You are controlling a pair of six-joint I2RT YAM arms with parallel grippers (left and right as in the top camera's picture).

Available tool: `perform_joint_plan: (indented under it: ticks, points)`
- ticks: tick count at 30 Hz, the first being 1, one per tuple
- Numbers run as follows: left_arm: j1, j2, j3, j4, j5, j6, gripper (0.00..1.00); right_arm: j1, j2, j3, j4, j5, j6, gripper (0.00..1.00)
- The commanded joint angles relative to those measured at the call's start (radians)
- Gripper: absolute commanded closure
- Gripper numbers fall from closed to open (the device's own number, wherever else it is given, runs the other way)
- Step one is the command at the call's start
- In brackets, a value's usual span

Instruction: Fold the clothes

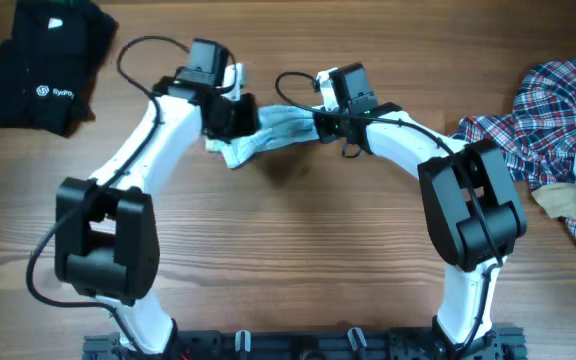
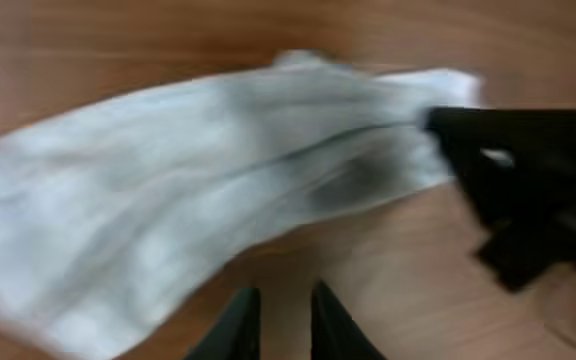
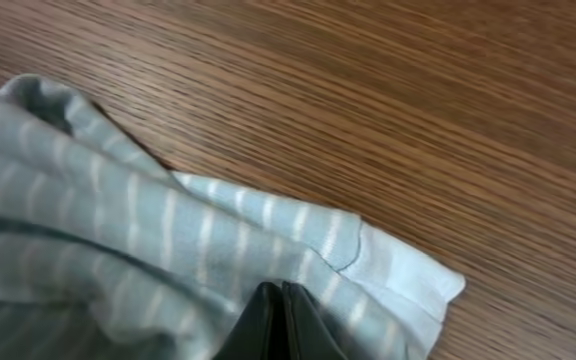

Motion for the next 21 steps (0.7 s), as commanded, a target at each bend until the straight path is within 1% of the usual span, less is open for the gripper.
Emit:
perform_joint_plan:
  ticks: [1,8,16,19,21]
  points:
    - [-0.034,0.012,0.008,0.076,0.049,-0.051,0.80,0.010,0.060,-0.021,-0.012,-0.112,0.035,0.96]
    - [-0.024,0.132,0.008,0.103,0.038,-0.052,0.79,0.010,0.060,-0.021,-0.014,-0.127,0.041,0.96]
    - [-0.024,0.224,0.008,0.190,0.030,-0.053,0.79,0.010,0.060,-0.020,-0.018,-0.160,0.040,0.96]
    - [-0.019,0.229,0.008,0.178,-0.040,-0.053,0.80,0.010,0.059,-0.020,-0.022,-0.160,0.040,0.96]
    - [-0.012,0.229,0.008,0.148,-0.113,-0.053,0.80,0.009,0.059,-0.020,-0.027,-0.158,0.040,0.96]
